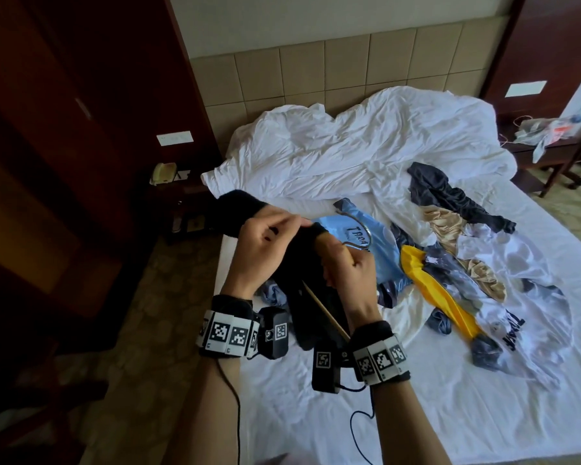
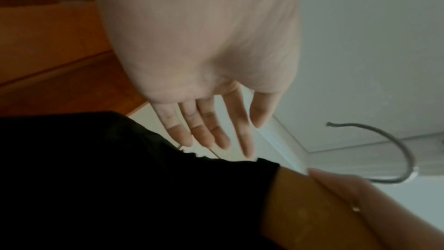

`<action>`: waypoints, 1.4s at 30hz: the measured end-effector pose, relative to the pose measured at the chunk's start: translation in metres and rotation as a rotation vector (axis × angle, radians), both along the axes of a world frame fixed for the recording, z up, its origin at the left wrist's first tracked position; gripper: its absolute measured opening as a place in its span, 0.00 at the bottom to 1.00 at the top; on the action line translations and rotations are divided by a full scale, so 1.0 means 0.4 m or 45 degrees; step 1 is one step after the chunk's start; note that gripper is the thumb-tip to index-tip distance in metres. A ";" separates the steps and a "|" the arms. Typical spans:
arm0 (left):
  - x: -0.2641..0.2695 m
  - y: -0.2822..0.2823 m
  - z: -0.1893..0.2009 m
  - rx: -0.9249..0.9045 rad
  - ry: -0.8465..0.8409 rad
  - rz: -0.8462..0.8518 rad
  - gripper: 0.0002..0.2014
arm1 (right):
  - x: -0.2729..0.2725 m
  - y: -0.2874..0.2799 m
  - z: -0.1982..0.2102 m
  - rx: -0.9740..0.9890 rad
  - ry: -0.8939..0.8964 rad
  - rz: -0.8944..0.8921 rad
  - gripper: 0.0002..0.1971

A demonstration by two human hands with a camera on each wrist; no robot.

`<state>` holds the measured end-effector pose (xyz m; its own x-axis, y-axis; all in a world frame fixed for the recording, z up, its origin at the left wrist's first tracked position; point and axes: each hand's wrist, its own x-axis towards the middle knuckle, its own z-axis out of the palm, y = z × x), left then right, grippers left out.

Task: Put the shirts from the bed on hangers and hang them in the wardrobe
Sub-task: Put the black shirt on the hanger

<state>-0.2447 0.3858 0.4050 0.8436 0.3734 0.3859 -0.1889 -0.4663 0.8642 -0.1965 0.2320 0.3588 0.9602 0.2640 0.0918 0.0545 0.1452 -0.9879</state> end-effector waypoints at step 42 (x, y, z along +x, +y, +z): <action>0.005 -0.046 0.082 0.337 -0.100 0.056 0.16 | 0.040 -0.088 0.025 0.225 -0.201 -0.130 0.28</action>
<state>-0.2429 0.3674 0.4379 0.7926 0.2866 0.5382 -0.2249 -0.6830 0.6950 -0.1806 0.1970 0.3686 0.9511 0.1326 0.2790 0.2296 0.3009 -0.9256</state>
